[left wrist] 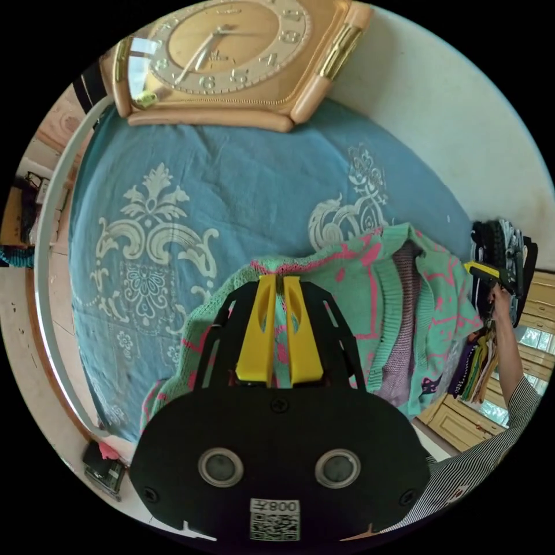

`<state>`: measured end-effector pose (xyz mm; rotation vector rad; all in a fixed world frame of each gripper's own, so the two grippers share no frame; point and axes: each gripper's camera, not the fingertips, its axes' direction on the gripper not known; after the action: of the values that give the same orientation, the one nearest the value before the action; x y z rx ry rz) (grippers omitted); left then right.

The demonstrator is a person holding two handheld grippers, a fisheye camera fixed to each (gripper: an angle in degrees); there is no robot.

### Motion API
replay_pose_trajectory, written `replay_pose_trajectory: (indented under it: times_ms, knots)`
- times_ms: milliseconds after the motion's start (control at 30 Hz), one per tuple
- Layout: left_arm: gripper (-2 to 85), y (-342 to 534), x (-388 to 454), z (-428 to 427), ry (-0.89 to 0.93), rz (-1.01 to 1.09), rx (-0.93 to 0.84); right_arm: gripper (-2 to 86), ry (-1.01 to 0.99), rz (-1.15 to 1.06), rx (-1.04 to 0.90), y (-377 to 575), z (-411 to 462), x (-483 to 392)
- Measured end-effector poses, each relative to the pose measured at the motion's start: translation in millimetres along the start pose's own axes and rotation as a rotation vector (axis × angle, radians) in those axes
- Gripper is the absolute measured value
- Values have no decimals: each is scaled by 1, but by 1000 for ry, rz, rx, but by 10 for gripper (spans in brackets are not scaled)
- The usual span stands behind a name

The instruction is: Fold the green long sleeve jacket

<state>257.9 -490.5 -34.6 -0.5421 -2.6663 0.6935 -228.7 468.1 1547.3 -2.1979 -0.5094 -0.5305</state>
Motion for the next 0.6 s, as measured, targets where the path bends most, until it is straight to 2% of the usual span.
replay_pose_trajectory:
  times_ms: [67, 167, 267, 367, 467, 600]
  knots:
    - [27, -8, -2, -13, 1, -15, 63, 5, 81, 62, 85, 1, -40, 26]
    - [29, -30, -3, -8, -5, -49, 64, 6, -66, 135, 114, -15, -59, 62]
    - [38, -48, 2, 14, -19, -94, 28, 14, -164, 78, 84, -31, -52, 59]
    - [51, -51, 14, 15, 1, -72, 77, 56, -102, 3, 57, -34, -47, 42]
    - [62, -46, 20, 9, 20, -31, 123, 81, -141, -27, 59, -32, -53, 48]
    - [61, -38, 10, 4, 160, -61, 234, 92, -191, 16, 93, -35, -64, 72]
